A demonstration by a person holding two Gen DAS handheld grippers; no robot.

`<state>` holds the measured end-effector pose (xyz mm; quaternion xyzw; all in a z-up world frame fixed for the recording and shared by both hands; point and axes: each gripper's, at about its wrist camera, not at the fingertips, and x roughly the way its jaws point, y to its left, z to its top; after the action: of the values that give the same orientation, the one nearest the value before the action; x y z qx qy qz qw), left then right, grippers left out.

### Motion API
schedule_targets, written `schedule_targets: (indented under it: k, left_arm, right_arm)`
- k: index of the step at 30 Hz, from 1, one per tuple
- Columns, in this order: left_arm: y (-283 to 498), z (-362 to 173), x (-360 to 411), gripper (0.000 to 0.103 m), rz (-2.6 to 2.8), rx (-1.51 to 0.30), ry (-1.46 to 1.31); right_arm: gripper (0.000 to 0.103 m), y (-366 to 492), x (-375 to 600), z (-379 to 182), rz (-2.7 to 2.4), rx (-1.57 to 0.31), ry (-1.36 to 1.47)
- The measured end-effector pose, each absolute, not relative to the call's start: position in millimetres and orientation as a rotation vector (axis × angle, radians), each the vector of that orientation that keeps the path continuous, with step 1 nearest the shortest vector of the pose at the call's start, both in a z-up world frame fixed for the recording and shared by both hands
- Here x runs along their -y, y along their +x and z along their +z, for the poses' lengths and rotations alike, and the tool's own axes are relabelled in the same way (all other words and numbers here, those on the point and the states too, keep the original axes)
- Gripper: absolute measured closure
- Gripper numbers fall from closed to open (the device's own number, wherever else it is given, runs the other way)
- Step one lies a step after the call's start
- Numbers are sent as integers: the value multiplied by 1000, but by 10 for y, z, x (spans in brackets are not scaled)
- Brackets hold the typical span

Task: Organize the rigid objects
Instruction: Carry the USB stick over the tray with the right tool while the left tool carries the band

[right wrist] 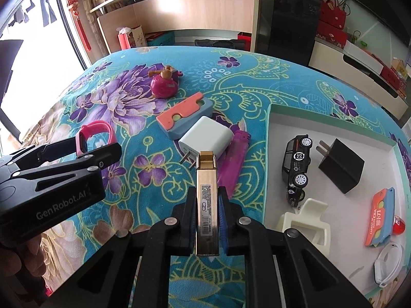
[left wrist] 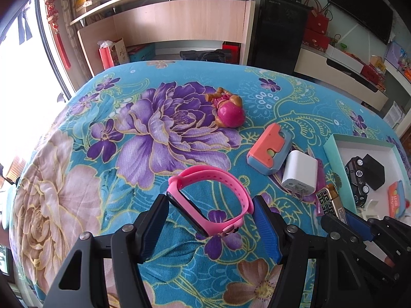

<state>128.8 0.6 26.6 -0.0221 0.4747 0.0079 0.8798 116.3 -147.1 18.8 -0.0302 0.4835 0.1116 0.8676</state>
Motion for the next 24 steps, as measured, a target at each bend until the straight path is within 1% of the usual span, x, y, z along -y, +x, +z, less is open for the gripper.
schedule_targets:
  k: [15,24]
  left_arm:
    - [1224,479,388,33,-74,-930,-10]
    - [1181,505,814,34,-182,-926,32]
  right_arm:
    - [87,1095,1967,417,141,-951,51]
    - [87,1023,2614,460,-37,-928,137]
